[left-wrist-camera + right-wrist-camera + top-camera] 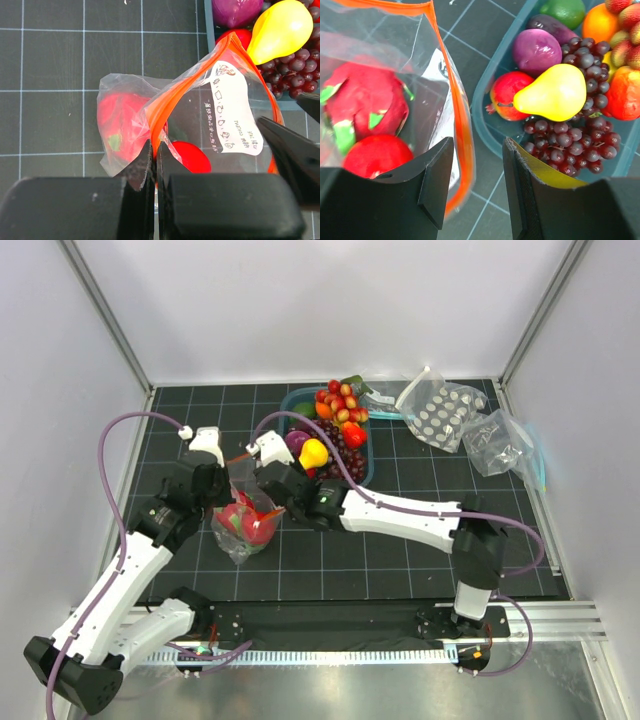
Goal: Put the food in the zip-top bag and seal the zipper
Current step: Adjust the zipper food storage bag at the center of the board.
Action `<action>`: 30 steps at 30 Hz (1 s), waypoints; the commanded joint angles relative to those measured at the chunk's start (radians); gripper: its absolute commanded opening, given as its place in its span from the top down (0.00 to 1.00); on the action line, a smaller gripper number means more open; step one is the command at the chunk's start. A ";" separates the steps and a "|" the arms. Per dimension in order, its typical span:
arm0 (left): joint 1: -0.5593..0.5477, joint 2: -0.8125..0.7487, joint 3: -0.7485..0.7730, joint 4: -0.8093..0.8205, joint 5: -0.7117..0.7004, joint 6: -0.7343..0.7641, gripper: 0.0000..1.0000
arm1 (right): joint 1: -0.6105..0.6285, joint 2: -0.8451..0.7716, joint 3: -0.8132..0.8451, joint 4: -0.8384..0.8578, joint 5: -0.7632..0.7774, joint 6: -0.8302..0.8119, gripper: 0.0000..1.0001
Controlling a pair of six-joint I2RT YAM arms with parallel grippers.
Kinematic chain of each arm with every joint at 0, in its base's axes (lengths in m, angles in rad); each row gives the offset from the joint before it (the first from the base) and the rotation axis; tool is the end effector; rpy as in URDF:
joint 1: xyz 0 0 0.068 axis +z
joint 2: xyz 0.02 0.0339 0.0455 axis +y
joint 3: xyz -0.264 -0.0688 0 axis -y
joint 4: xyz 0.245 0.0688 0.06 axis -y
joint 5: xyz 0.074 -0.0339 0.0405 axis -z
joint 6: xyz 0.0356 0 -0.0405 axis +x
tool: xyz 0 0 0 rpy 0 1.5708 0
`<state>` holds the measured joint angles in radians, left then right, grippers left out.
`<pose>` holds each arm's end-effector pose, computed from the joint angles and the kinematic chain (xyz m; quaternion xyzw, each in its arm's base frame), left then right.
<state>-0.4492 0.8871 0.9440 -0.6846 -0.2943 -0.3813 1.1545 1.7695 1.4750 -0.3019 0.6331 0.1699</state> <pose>0.1683 -0.0697 0.3285 -0.0367 0.8830 -0.0618 0.4639 0.1846 0.3655 0.3009 -0.2685 0.8089 0.0566 0.5200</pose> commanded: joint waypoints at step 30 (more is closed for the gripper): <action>0.006 0.015 0.030 -0.004 -0.083 0.007 1.00 | 0.057 -0.012 0.145 -0.401 0.344 0.187 0.78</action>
<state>-0.4492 0.8982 0.9440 -0.6876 -0.3450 -0.3813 1.2098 1.8328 1.6238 -0.6666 0.9394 0.3283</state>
